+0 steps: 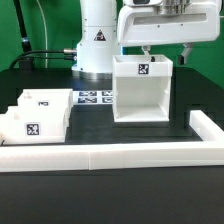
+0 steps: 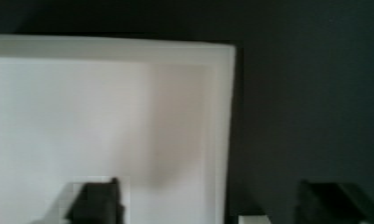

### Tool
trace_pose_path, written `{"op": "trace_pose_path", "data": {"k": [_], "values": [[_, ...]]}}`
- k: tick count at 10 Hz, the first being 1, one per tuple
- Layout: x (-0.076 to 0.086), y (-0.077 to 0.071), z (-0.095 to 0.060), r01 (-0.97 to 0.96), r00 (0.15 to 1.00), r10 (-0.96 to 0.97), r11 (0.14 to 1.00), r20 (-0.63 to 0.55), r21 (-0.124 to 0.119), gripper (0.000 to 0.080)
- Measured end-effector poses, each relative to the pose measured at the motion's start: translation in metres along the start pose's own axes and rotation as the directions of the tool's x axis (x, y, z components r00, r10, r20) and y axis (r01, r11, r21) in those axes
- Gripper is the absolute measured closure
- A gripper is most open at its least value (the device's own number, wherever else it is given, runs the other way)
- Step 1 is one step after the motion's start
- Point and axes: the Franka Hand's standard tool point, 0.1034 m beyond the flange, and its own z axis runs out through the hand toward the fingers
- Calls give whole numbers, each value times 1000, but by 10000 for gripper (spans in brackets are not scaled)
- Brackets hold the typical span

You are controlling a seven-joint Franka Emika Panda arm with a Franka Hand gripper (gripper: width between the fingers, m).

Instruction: Assemble drawer

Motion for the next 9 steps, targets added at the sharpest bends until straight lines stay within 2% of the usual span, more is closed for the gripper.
{"op": "trace_pose_path", "data": {"k": [1, 3, 5, 9], "values": [[0, 0, 0, 0, 1000, 0, 1000, 0, 0, 451], [0, 0, 0, 0, 1000, 0, 1000, 0, 0, 734], [0, 0, 0, 0, 1000, 0, 1000, -1, 0, 763], [0, 0, 0, 0, 1000, 0, 1000, -1, 0, 763]]}}
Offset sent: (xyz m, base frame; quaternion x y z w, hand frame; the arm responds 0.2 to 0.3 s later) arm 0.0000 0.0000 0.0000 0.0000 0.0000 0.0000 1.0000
